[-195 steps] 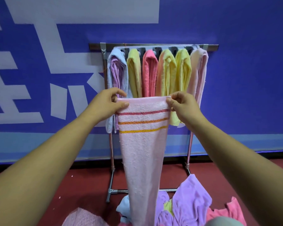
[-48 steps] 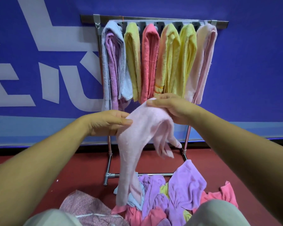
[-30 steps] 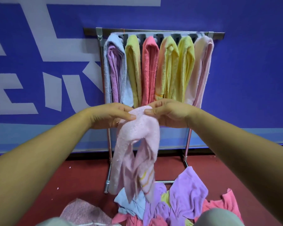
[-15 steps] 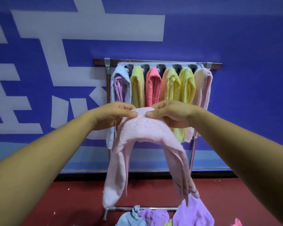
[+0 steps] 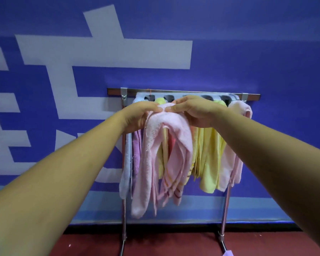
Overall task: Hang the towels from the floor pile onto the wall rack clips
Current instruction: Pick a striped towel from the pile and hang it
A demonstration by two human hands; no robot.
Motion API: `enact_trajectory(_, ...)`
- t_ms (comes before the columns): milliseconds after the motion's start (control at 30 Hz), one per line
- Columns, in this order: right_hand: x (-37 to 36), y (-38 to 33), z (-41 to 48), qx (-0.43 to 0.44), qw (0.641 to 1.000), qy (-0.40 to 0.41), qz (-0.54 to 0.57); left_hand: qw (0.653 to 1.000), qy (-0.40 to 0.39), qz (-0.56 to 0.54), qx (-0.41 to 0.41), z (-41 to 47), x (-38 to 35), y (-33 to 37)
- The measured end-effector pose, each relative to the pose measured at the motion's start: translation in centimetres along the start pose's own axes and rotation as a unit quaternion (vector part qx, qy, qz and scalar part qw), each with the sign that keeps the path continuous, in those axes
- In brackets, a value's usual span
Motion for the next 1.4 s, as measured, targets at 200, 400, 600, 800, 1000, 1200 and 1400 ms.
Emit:
enact_trajectory(200, 1.8, 0.0, 5.5, -0.015, 0.998, 0.048, 0.021, 0.995, 0.100, -0.017, 0.020, 4.9, 2.3, 1.4)
enact_trajectory(400, 4.2, 0.8, 10.0, -0.005, 0.993, 0.112, -0.047, 0.992, 0.101, 0.054, 0.060, 7.7, 5.2, 0.4)
enact_trajectory(600, 4.8, -1.2, 12.3, 0.013, 0.976, 0.117, -0.184, 0.979, 0.170, 0.114, -0.014, 8.7, 8.5, 1.7)
enact_trajectory(800, 5.0, -1.1, 13.2, 0.035, 0.943, 0.188, -0.273, 0.865, 0.237, 0.437, -0.071, 10.7, 8.3, 1.2)
enact_trajectory(1000, 4.7, -0.8, 12.2, 0.155, 0.863, 0.279, -0.391, 0.829, 0.300, 0.450, -0.145, 11.3, 8.0, 0.7)
enact_trajectory(1200, 4.7, -0.5, 11.5, 0.217, 0.870, 0.334, -0.289, 0.852, 0.383, 0.295, -0.200, 10.9, 8.2, 1.1)
enact_trajectory(1400, 4.4, -0.1, 12.3, 0.176, 0.838, 0.335, -0.393, 0.837, 0.356, 0.393, -0.134, 12.5, 8.5, 0.0)
Point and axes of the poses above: each hand's wrist, its own z-axis towards the middle knuckle, its own x-axis out of the back of the hand, y = z × x, the point moved 8 cm from there along z, towards the middle knuckle, and after that the axes turned 3 degrees about y, right-handed, at the moved point
